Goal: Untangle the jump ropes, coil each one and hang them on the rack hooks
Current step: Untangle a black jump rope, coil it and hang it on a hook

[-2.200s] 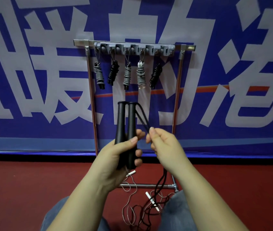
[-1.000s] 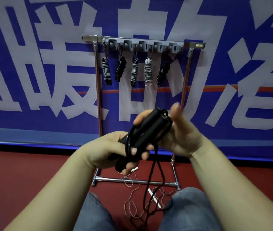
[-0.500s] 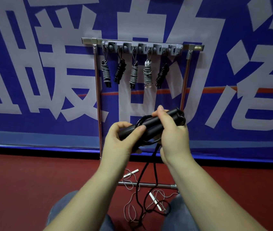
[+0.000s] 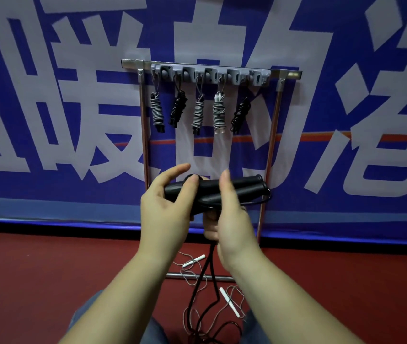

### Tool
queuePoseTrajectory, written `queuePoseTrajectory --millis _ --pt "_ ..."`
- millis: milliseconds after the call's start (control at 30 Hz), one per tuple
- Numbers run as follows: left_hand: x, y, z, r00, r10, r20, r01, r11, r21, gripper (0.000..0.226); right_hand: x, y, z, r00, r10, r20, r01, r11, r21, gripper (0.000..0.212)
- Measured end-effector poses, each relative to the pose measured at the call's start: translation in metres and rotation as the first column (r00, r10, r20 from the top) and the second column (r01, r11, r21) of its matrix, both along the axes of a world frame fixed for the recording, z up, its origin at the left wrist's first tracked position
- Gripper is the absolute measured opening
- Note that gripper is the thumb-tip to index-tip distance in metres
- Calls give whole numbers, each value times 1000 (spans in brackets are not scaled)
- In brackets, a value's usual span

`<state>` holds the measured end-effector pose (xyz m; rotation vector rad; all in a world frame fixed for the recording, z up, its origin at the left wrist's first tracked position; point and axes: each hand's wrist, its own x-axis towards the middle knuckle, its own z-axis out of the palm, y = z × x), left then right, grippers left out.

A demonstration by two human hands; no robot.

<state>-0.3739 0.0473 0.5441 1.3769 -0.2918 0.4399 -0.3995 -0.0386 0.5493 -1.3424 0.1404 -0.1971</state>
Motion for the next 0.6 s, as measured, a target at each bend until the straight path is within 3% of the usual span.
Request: queuePoseTrajectory --millis 133,200,300,367,500,600 --pt "7 2 5 998 58 20 -61 989 133 11 -5 3 -1 983 185 -10 -183 959 -215 66" --pt "12 4 4 995 99 31 -103 973 208 7 -7 4 -1 962 270 -34 -263 892 -367 61" --pt "18 7 4 990 141 22 -141 938 317 22 -10 4 1 951 304 -61 -294 824 -484 58" --pt "22 10 7 981 192 18 -183 899 398 18 -10 -1 2 955 295 -37 -258 760 -596 54" --pt "27 18 16 957 288 29 -249 769 589 16 -11 -14 6 950 299 85 -70 472 -879 30" --pt "30 24 18 966 258 32 -197 648 735 23 -12 -23 18 954 257 155 38 409 -912 10"
